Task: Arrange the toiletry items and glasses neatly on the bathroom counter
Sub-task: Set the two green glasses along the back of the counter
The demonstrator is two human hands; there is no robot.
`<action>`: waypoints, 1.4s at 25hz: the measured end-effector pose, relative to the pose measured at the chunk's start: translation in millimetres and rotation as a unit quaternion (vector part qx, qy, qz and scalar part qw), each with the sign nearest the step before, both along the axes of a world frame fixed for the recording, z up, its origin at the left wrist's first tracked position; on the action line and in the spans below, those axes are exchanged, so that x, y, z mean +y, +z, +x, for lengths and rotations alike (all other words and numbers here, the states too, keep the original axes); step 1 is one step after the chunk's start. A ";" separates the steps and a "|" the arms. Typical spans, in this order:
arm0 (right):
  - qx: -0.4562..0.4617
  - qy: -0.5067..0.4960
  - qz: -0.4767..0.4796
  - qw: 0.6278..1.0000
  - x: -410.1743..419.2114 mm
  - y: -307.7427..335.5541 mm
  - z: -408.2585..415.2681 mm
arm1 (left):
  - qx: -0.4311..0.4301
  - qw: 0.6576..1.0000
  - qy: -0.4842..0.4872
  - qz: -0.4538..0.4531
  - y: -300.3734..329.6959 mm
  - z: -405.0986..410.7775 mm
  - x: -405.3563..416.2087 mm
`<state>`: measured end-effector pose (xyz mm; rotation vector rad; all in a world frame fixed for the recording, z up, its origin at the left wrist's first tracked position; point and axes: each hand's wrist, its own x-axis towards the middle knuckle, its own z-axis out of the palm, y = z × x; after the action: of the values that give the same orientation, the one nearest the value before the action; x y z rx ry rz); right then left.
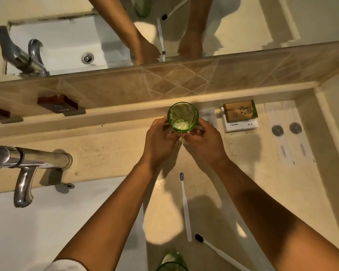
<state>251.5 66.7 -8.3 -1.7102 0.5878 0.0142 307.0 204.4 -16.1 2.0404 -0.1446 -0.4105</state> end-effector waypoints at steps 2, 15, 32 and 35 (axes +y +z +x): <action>0.002 -0.002 -0.002 1.000 -0.1 -1.5 -0.1 | 0.000 1.000 0.002 -0.002 0.2 -0.8 -0.8; 0.011 -0.003 0.003 1.000 -0.4 -8.4 0.0 | 0.015 0.999 0.008 -0.030 -1.0 1.7 -2.1; 0.102 0.132 -0.036 0.985 12.5 -5.2 -159.1 | 0.047 0.996 0.022 0.070 -1.2 -145.8 123.4; 0.095 0.317 -0.133 0.934 28.3 -4.0 -217.0 | 0.065 0.994 0.008 0.084 -5.9 -218.0 159.9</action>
<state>34.5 95.0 -12.3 -2.1174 0.1545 0.5877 88.9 364.3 -22.0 2.1704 -0.0147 -0.5613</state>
